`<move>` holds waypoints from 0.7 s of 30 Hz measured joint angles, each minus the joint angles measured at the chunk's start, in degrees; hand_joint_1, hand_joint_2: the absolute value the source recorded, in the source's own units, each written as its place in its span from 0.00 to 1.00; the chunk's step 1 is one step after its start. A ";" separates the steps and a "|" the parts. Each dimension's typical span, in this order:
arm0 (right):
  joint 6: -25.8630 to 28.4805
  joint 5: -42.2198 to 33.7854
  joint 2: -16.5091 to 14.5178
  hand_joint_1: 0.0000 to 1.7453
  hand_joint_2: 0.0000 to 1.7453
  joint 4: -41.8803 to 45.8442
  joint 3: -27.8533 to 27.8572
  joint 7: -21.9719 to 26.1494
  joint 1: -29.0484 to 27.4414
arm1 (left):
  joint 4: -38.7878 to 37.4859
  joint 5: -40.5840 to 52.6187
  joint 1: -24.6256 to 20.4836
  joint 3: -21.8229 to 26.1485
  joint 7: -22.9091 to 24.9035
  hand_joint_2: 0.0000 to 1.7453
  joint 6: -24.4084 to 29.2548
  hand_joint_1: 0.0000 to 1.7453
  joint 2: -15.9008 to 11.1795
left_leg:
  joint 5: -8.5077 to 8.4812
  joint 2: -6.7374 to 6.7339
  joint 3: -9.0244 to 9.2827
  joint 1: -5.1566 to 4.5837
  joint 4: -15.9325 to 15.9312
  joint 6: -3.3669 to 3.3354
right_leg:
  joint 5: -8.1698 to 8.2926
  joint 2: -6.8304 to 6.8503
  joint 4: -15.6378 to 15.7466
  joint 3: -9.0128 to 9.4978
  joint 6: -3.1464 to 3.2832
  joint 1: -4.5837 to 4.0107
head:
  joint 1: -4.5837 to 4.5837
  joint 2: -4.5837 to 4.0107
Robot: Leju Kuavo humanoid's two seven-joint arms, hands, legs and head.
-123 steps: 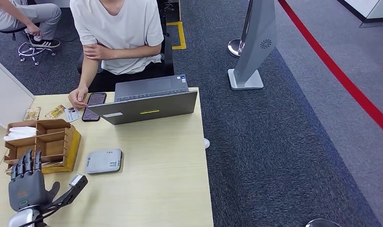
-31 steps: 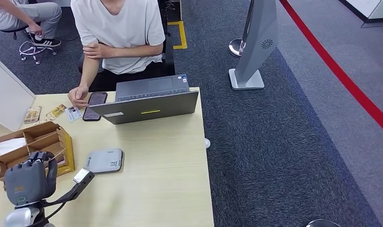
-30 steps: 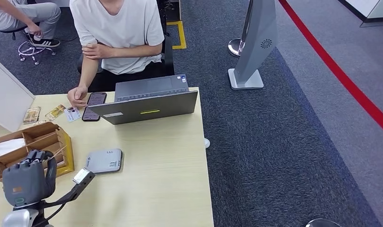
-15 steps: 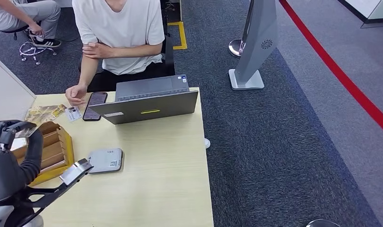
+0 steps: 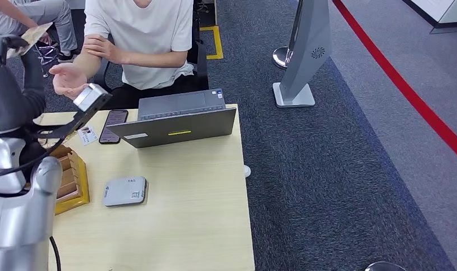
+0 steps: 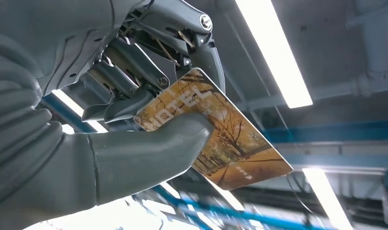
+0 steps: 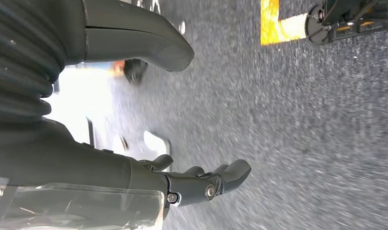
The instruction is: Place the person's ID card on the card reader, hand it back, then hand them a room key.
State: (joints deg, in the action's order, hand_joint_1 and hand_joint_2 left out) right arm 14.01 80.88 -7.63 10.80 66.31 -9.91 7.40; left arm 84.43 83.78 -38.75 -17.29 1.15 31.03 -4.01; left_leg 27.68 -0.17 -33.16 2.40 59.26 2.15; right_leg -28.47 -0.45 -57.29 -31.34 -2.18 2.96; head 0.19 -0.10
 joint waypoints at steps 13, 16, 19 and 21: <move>-0.61 3.46 -1.43 0.00 1.00 -0.04 -3.76 -2.41 2.60 | -48.86 4.15 -21.86 -3.92 7.02 1.00 8.18 1.00 3.29 | -0.19 -0.17 -0.04 -0.01 -0.01 0.00 | 0.22 -0.23 -0.05 -0.07 0.06 0.00 | 0.06 -0.01; -0.61 3.57 -1.49 0.00 1.00 -0.09 -3.93 -2.44 2.59 | -52.05 4.15 -22.40 -4.44 7.09 1.00 8.18 1.00 3.53 | -0.18 -0.18 -0.10 -0.01 -0.02 0.00 | 0.22 -0.23 -0.05 -0.13 0.05 0.00 | 0.06 -0.01; -0.61 3.58 -1.51 0.00 1.00 -0.10 -3.99 -2.44 2.55 | -54.21 4.15 -22.51 -4.56 7.20 1.00 8.18 1.00 3.56 | -0.19 -0.15 -0.19 0.00 -0.02 -0.01 | 0.22 -0.19 -0.05 -0.21 0.05 0.00 | 0.06 -0.01; -0.62 3.57 -1.51 0.00 1.00 -0.11 -4.04 -2.46 2.56 | -55.27 4.15 -22.54 -4.57 7.22 1.00 8.19 1.00 3.55 | -0.20 -0.10 -0.26 0.00 -0.01 -0.01 | 0.22 -0.15 -0.05 -0.24 0.05 0.00 | 0.06 -0.01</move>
State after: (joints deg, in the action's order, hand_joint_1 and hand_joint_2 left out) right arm 13.39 84.44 -9.14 10.69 62.27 -12.37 9.96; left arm 29.16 87.93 -61.29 -21.86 8.37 39.22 -0.46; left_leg 27.48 -0.27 -33.42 2.40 59.25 2.14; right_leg -28.25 -0.61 -57.34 -31.58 -2.13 2.96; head 0.25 -0.11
